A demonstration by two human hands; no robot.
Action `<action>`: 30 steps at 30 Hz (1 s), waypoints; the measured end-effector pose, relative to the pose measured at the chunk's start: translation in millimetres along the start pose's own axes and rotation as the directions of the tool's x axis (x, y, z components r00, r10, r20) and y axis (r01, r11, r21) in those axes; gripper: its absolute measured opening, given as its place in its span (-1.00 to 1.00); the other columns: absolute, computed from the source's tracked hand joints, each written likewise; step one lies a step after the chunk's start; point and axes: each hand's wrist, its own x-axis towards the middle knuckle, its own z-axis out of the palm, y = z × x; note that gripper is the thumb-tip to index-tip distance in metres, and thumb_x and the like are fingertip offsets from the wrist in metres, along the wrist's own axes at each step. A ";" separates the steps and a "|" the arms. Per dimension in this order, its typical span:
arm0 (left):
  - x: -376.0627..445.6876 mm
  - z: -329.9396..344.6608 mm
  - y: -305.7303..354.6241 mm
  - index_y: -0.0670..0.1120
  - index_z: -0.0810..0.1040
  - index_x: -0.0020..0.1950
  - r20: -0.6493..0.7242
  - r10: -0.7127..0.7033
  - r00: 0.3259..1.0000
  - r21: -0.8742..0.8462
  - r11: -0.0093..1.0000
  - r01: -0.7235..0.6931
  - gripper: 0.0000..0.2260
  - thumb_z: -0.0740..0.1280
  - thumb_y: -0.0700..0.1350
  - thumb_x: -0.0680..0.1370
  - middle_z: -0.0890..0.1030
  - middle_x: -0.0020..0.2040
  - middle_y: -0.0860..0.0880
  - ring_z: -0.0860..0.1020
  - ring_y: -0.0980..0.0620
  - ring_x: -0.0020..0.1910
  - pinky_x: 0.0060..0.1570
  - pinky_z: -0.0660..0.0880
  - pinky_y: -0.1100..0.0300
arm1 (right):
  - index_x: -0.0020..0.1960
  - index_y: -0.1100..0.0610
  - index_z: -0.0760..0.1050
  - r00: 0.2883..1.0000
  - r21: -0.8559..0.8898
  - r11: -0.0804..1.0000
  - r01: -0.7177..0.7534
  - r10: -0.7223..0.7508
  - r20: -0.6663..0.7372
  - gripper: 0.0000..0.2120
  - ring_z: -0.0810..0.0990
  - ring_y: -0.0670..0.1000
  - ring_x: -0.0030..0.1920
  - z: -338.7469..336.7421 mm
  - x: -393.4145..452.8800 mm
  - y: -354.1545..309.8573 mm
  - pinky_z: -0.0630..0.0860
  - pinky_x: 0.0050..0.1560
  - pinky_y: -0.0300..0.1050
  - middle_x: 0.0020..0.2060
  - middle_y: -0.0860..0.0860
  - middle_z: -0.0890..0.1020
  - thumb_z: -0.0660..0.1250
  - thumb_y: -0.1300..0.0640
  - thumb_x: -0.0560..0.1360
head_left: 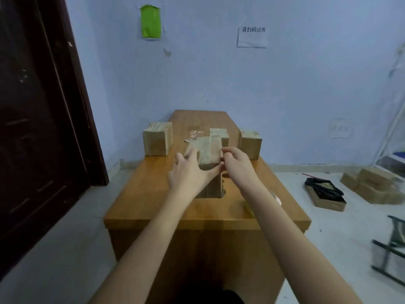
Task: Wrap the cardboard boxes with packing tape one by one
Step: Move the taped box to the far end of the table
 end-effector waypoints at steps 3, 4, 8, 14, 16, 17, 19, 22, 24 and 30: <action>-24.9 6.4 -7.3 0.18 0.18 0.42 0.021 -0.058 0.998 -0.251 0.966 0.061 -0.19 0.09 0.57 0.27 0.32 0.15 -0.02 0.40 0.00 -0.01 -0.30 0.27 0.26 | 0.36 0.01 0.37 1.000 0.033 0.999 0.014 -0.013 -0.007 -0.67 0.50 -0.19 0.08 -8.4 -28.6 21.7 0.52 -0.07 -0.35 0.09 -0.15 0.51 0.06 0.04 0.63; -30.3 7.9 -10.0 0.19 0.18 0.41 0.047 -0.074 0.996 -0.350 0.933 0.086 -0.19 0.11 0.57 0.27 0.31 0.15 0.00 0.38 0.03 -0.02 -0.32 0.26 0.26 | 0.37 0.01 0.35 1.000 0.038 0.999 0.009 -0.008 -0.011 -0.67 0.49 -0.28 0.02 -10.6 -36.9 29.3 0.47 -0.22 -0.48 0.03 -0.21 0.48 0.06 0.05 0.63; -41.7 14.9 -13.6 0.18 0.22 0.42 0.129 -0.085 0.988 -0.591 0.794 0.145 -0.15 0.20 0.54 0.22 0.33 0.26 0.00 0.43 0.00 0.15 0.00 0.52 0.05 | 0.45 0.01 0.22 0.989 0.253 0.958 -0.138 0.120 0.084 -0.57 0.52 -0.30 -0.03 -13.1 -59.3 54.5 0.47 -0.30 -0.48 0.05 -0.22 0.44 0.17 -0.01 0.61; -53.4 27.6 -15.8 0.12 0.28 0.42 0.200 -0.023 0.980 -0.785 0.594 0.174 -0.21 0.20 0.50 0.29 0.42 0.30 0.02 0.45 0.08 0.20 -0.05 0.52 0.29 | 0.49 -0.06 0.12 0.995 0.313 0.947 -0.073 0.048 0.088 -0.22 0.49 -0.20 0.12 -5.2 -71.0 68.8 0.55 -0.09 -0.39 0.13 -0.20 0.41 0.45 -0.05 0.40; -52.4 34.1 -21.9 0.13 0.26 0.44 0.216 -0.031 0.976 -0.728 0.661 0.182 -0.20 0.12 0.51 0.31 0.32 0.39 0.01 0.33 0.01 0.33 0.21 0.44 0.05 | 0.49 -0.04 0.13 0.997 0.292 0.955 -0.052 0.031 0.075 -0.23 0.48 -0.22 0.12 -5.0 -71.2 72.7 0.53 -0.07 -0.40 0.17 -0.16 0.42 0.47 0.03 0.41; -52.4 36.2 -24.6 0.12 0.27 0.45 0.221 -0.045 0.974 -0.693 0.696 0.189 -0.22 0.09 0.50 0.33 0.24 0.44 0.04 0.26 -0.01 0.38 0.31 0.33 -0.02 | 0.50 -0.03 0.14 0.996 0.277 0.960 -0.047 0.026 0.080 -0.23 0.48 -0.20 0.14 -6.0 -70.8 75.2 0.55 -0.02 -0.35 0.20 -0.12 0.42 0.47 0.04 0.41; -53.9 39.9 -30.0 0.12 0.32 0.41 0.245 -0.055 0.968 -0.682 0.699 0.212 -0.29 0.07 0.47 0.38 0.22 0.43 0.09 0.28 0.11 0.33 0.24 0.32 0.16 | 0.50 -0.03 0.14 0.995 0.217 0.976 -0.037 0.014 0.103 -0.21 0.46 -0.17 0.18 -9.0 -69.1 78.9 0.56 0.13 -0.17 0.26 -0.10 0.38 0.47 0.01 0.40; -59.8 44.2 -33.4 0.22 0.35 0.25 0.315 -0.056 0.947 -0.716 0.641 0.276 -0.43 0.04 0.42 0.33 0.37 0.19 0.20 0.38 0.31 0.03 -0.04 0.28 0.41 | 0.49 -0.10 0.14 0.989 0.122 0.992 -0.018 0.000 0.148 -0.21 0.38 -0.46 0.09 -11.1 -65.9 81.5 0.49 0.07 -0.36 0.17 -0.33 0.34 0.47 -0.08 0.38; -60.7 52.1 -39.1 0.20 0.35 0.27 0.320 -0.080 0.944 -0.723 0.623 0.298 -0.40 0.05 0.43 0.32 0.36 0.15 0.22 0.35 0.30 0.05 0.07 0.24 0.28 | 0.48 -0.11 0.15 0.987 0.070 0.998 -0.007 -0.004 0.162 -0.22 0.31 -0.59 0.02 -10.7 -63.0 84.2 0.43 -0.03 -0.51 0.13 -0.42 0.31 0.47 -0.10 0.38; -64.2 61.9 -47.5 0.27 0.26 0.21 0.327 -0.115 0.938 -0.683 0.658 0.319 -0.72 0.11 0.26 0.53 0.33 -0.15 0.52 0.30 0.68 -0.22 -0.27 0.26 0.58 | 0.49 -0.17 0.13 0.977 0.033 0.999 -0.002 -0.005 0.214 -0.21 0.48 -0.17 0.19 -9.3 -62.2 94.3 0.57 0.09 -0.16 0.19 -0.28 0.42 0.47 -0.10 0.39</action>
